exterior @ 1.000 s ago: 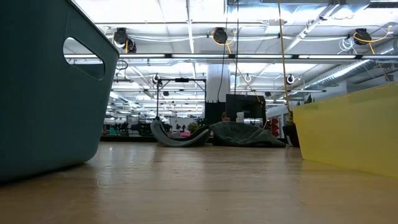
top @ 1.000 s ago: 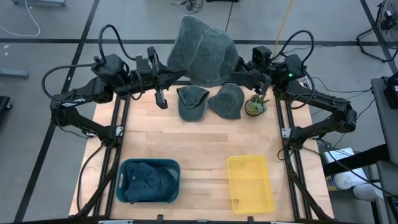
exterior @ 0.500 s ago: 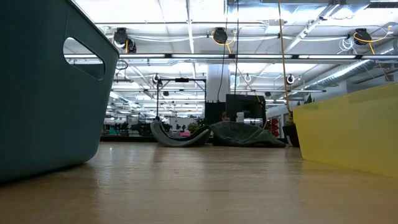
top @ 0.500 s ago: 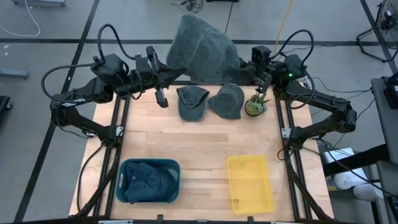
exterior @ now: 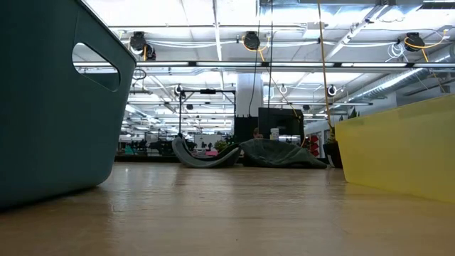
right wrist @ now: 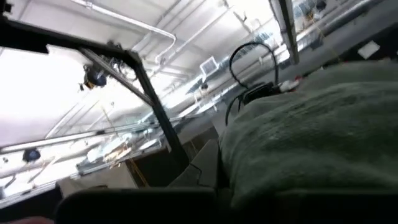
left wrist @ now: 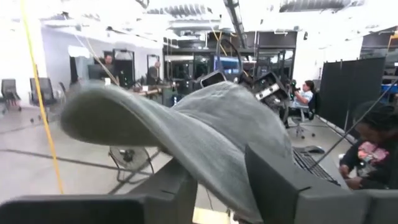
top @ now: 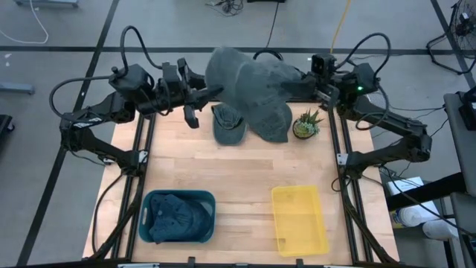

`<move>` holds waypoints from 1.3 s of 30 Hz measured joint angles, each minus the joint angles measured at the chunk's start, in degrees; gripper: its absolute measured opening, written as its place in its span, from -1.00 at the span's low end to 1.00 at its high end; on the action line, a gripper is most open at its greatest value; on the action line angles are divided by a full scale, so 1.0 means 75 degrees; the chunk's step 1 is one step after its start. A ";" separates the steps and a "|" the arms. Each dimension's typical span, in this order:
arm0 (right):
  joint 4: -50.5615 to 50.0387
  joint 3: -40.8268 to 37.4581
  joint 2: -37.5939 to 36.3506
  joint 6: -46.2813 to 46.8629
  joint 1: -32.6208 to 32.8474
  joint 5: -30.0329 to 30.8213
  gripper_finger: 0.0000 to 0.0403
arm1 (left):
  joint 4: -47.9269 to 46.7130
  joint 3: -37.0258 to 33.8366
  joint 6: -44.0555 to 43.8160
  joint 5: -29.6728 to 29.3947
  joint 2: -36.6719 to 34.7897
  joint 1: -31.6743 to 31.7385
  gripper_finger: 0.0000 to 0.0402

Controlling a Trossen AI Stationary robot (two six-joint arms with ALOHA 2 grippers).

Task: Pick & Place hat
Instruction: Put the left gray cap into the yellow bin

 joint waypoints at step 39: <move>-0.3414 0.0003 -0.1367 0.1041 -0.1397 -0.4198 -1.00 | -0.0862 -0.0003 -0.0512 0.0595 -0.0096 0.0023 0.12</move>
